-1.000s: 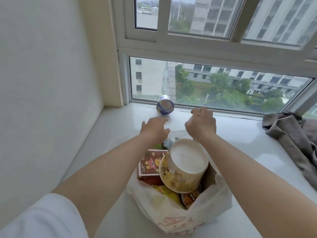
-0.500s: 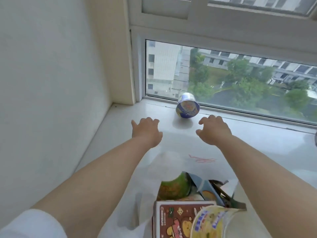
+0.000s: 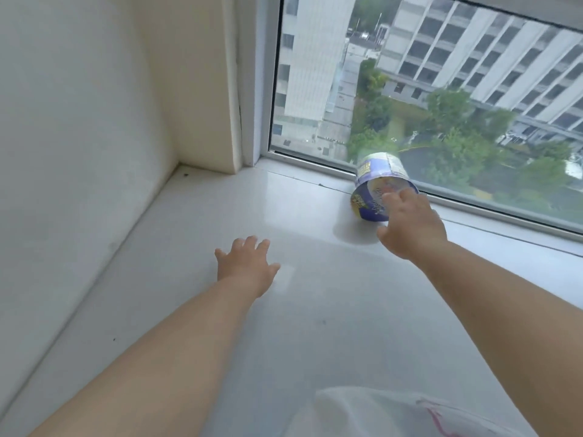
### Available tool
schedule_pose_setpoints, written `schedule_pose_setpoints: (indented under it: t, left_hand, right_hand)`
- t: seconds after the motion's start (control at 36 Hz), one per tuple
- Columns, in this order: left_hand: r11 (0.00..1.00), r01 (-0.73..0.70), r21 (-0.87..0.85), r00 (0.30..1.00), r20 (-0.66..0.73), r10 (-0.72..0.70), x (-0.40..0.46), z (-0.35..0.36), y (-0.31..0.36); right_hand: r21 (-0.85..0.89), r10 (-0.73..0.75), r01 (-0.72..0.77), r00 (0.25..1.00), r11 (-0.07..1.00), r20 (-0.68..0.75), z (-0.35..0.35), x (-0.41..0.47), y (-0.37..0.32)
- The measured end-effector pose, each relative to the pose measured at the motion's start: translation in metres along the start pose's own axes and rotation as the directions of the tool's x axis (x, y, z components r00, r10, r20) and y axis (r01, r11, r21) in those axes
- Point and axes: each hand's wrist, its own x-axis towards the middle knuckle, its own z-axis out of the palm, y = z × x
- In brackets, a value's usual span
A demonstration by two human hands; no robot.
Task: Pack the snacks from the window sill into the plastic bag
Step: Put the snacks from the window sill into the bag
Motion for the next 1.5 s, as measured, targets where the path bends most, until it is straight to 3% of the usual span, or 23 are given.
schedule_pose_setpoints:
  t: [0.17, 0.36, 0.47, 0.56, 0.64, 0.75, 0.89, 1.03, 1.14, 1.22, 1.31, 1.5]
  left_hand:
    - [0.998, 0.058, 0.027, 0.990, 0.130, -0.061, 0.030, 0.015, 0.007]
    - [0.996, 0.049, 0.075, 0.984, 0.170, -0.061, 0.047, -0.003, 0.020]
    - [0.993, 0.040, 0.110, 0.984, 0.169, -0.059, 0.052, -0.007, 0.024]
    - [0.993, 0.043, 0.106, 0.981, 0.186, -0.063, 0.052, -0.008, 0.025]
    - [0.994, 0.047, 0.102, 0.979, 0.192, -0.066, 0.052, -0.009, 0.026]
    - [0.994, 0.051, 0.101, 0.978, 0.195, -0.070, 0.051, -0.010, 0.025]
    - [0.992, 0.048, 0.113, 0.979, 0.191, -0.069, 0.048, -0.011, 0.027]
    - [0.990, 0.044, 0.137, 0.979, 0.190, -0.070, 0.048, -0.012, 0.027]
    - [0.987, 0.041, 0.157, 0.981, 0.182, -0.069, 0.048, -0.012, 0.028]
    - [0.986, 0.042, 0.164, 0.982, 0.176, -0.071, 0.048, -0.012, 0.028]
    - [0.985, 0.040, 0.168, 0.983, 0.172, -0.069, 0.047, -0.013, 0.029]
    - [0.982, 0.039, 0.183, 0.982, 0.175, -0.072, 0.046, -0.015, 0.031]
  right_hand:
    - [-0.048, 0.054, -0.061, 0.990, 0.997, -0.133, 0.015, 0.045, 0.000]
    - [-0.103, 0.082, -0.094, 0.991, 0.990, -0.109, 0.028, 0.077, 0.005]
    - [-0.082, 0.078, -0.103, 0.959, 0.991, -0.272, 0.034, 0.078, 0.007]
    - [-0.024, 0.007, -0.016, 0.946, 1.000, -0.325, 0.039, 0.073, 0.011]
    - [0.062, -0.013, 0.032, 0.960, 0.998, -0.278, 0.038, 0.074, 0.019]
    - [0.075, 0.061, -0.052, 0.990, 0.996, -0.125, 0.024, 0.081, 0.025]
    - [-0.042, 0.144, -0.143, 0.989, 0.989, 0.014, 0.019, 0.084, 0.029]
    - [0.056, 0.099, -0.094, 0.990, 0.994, -0.096, 0.021, 0.083, 0.037]
    - [-0.002, 0.065, -0.067, 0.980, 0.998, -0.188, 0.018, 0.086, 0.045]
    - [0.161, 0.106, -0.096, 0.993, 0.982, -0.055, 0.020, 0.088, 0.051]
    - [0.370, 0.044, -0.066, 0.997, 0.927, 0.068, 0.026, 0.088, 0.050]
    - [0.183, -0.016, 0.011, 1.000, 0.983, 0.026, 0.031, 0.087, 0.041]
